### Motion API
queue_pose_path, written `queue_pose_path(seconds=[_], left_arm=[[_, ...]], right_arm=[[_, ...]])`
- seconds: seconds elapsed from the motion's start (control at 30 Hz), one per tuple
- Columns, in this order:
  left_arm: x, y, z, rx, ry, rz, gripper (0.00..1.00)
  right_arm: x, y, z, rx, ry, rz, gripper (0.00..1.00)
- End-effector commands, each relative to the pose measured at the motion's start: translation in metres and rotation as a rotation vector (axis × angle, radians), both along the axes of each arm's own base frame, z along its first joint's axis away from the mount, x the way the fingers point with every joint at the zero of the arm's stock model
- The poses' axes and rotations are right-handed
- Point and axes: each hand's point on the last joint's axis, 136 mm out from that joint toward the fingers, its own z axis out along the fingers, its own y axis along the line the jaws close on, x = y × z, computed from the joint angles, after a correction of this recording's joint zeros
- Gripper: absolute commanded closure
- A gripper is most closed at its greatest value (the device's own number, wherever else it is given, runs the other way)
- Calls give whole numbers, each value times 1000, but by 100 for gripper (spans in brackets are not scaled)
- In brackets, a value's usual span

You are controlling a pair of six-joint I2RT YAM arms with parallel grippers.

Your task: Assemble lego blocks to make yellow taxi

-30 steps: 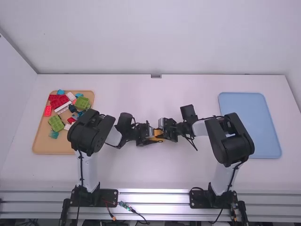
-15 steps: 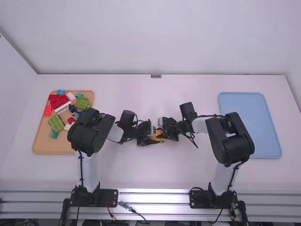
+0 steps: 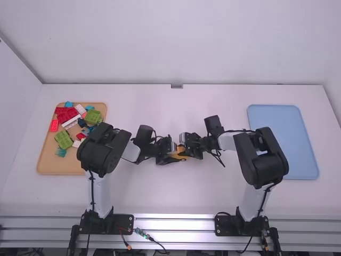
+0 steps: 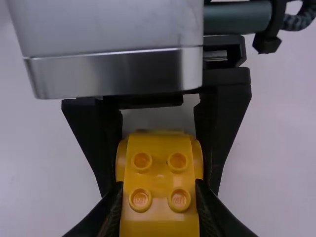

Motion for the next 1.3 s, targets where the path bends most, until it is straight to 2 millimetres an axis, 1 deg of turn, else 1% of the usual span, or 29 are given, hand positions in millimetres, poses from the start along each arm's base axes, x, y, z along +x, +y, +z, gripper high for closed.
queue_pose_path(seconds=[0.0, 0.07, 0.2, 0.37, 0.57, 0.67, 0.8, 0.87, 1.03, 1.2, 1.27], left_arm=[[27, 24, -21, 150, -69, 144, 98], [33, 28, -21, 158, -57, 189, 99], [33, 26, -21, 157, -45, 182, 99], [37, 25, -19, 152, -23, 196, 99], [37, 25, -18, 147, -38, 196, 99], [36, 27, -19, 150, -51, 205, 99], [37, 34, -17, 122, -48, 220, 99], [37, 36, -14, 98, -42, 219, 99], [31, 36, -6, 44, -54, 165, 98], [29, 34, -9, 56, -35, 159, 98], [25, 33, -12, 66, -29, 125, 98]], right_arm=[[-31, -5, -19, -49, 94, 27, 100], [-33, -5, -19, -46, 86, 40, 100], [-31, -6, -17, -44, 77, 35, 100], [-31, -6, -8, -42, 61, 40, 100], [-34, -7, -11, -42, 57, 35, 100], [-35, -11, -14, -28, 46, 23, 100], [-28, -18, -14, -6, 53, -27, 100], [-28, -19, -14, -4, 51, -29, 100], [-32, -13, -10, 26, 61, -9, 100], [-30, -7, -6, 30, 45, 8, 100], [-26, -2, 1, 50, 35, 21, 100]])
